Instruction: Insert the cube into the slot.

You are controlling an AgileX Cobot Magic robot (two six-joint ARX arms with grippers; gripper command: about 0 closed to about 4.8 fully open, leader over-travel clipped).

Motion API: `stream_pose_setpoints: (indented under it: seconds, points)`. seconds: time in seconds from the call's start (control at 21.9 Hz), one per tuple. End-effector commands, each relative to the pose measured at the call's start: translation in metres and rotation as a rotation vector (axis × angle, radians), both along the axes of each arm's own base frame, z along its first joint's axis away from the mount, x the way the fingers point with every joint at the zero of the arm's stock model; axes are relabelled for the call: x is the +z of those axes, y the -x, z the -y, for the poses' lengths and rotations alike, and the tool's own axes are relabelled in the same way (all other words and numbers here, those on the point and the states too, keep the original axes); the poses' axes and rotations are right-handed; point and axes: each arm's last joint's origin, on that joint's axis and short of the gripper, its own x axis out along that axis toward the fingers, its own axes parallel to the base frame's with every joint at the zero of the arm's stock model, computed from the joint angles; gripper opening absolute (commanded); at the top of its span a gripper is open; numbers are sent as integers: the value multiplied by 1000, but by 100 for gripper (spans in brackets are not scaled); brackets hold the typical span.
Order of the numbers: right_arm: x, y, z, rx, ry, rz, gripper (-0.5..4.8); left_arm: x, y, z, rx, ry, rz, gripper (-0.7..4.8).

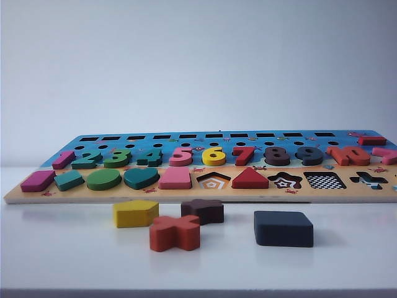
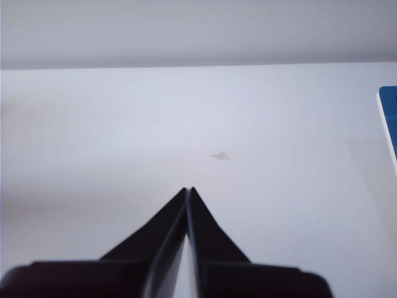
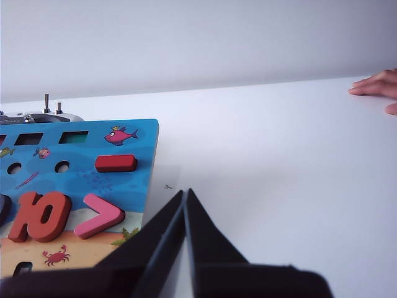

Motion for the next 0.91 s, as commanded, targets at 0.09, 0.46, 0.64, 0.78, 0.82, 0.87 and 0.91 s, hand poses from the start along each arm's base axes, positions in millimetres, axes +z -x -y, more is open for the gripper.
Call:
stream_pose_setpoints:
  seconds: [0.09,0.46,0.64,0.78,0.82,0.87,0.91]
  points:
    - [2,0,0,-3,4,22,-4,12,0,1,-20,-31,15,9]
    - [2,0,0,-3,4,22,-4,79,-10,15,-287,-10,-86,10]
    - [2,0,0,-3,4,22,-4,118,-11,30,-509,20,-165,9]
    - [2,0,0,-3,4,22,-4,131,-9,40,-672,53,-204,9]
    - [2,0,0,-3,4,22,-4,131,-7,43,-720,64,-215,9]
    - [2,0,0,-3,4,21,-4,130,-6,46,-772,75,-230,9]
    - [2,0,0,-3,4,21,-4,130,-5,47,-802,86,-239,9]
